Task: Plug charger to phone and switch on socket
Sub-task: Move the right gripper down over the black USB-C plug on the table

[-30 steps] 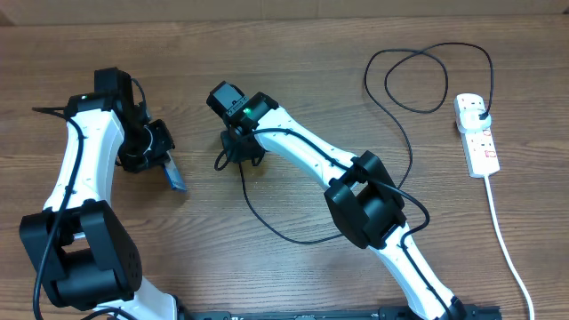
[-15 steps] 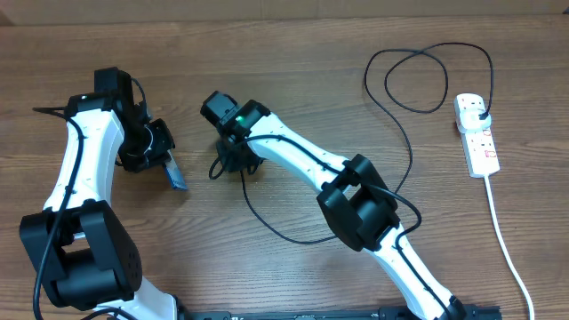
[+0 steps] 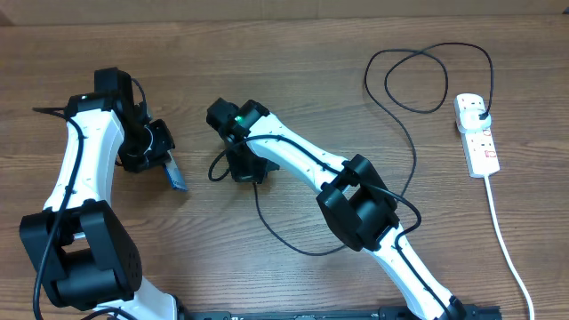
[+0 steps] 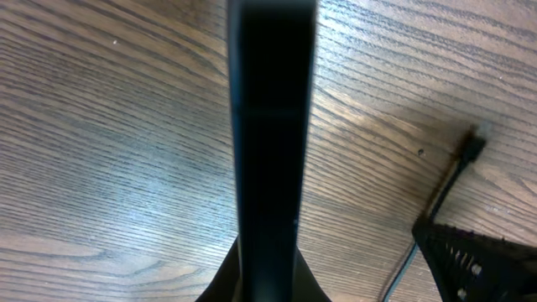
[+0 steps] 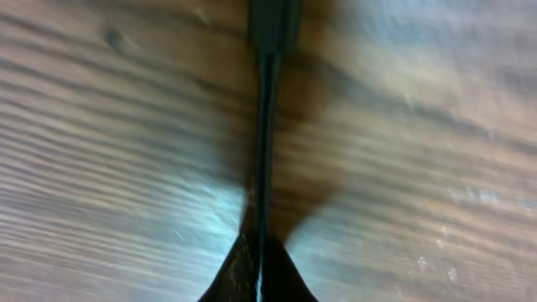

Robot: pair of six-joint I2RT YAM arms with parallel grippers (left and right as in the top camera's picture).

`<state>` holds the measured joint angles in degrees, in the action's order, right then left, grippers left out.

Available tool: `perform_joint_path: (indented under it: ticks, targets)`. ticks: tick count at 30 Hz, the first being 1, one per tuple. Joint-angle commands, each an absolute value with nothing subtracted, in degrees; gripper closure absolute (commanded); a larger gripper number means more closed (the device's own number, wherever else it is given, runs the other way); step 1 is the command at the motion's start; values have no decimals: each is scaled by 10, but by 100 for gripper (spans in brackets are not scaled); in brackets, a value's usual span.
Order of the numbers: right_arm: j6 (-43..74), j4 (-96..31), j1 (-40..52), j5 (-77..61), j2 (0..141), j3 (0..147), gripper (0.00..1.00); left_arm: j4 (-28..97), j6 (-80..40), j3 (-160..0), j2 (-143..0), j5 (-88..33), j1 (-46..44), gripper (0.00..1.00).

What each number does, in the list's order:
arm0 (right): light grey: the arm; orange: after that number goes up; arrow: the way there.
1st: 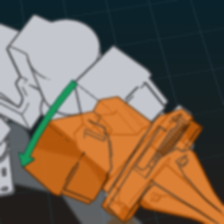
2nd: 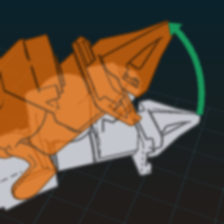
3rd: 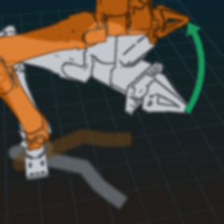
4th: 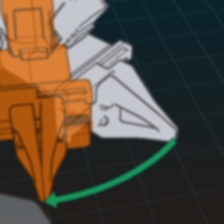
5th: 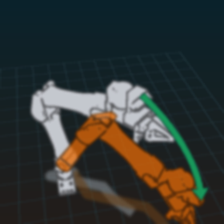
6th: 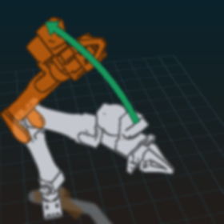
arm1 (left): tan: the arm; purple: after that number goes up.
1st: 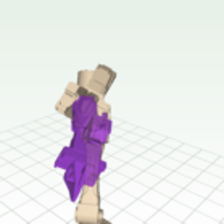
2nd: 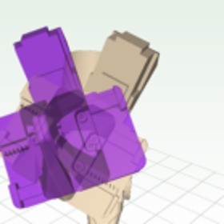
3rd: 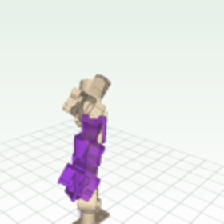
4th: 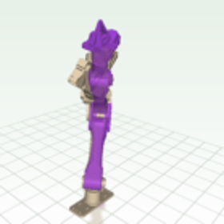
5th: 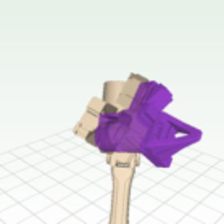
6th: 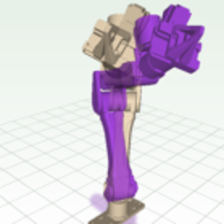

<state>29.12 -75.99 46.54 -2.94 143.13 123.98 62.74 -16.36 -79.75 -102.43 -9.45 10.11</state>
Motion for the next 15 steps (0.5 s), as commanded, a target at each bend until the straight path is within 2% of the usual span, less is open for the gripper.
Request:
perform_joint_path:
  ticks: [1, 6, 15]
  targets:
    - [321, -823, 464, -19, 1452, 1234, 96, 628, -168, -794, -1019, -106, 99, 96]
    - [361, -910, 464, 58, 1452, 1234, 96, 629, -168, -794, -1019, -106, 99, 96]
    - [392, -971, 464, 104, 1416, 1232, 96, 630, -167, -794, -1019, -106, 99, 96]
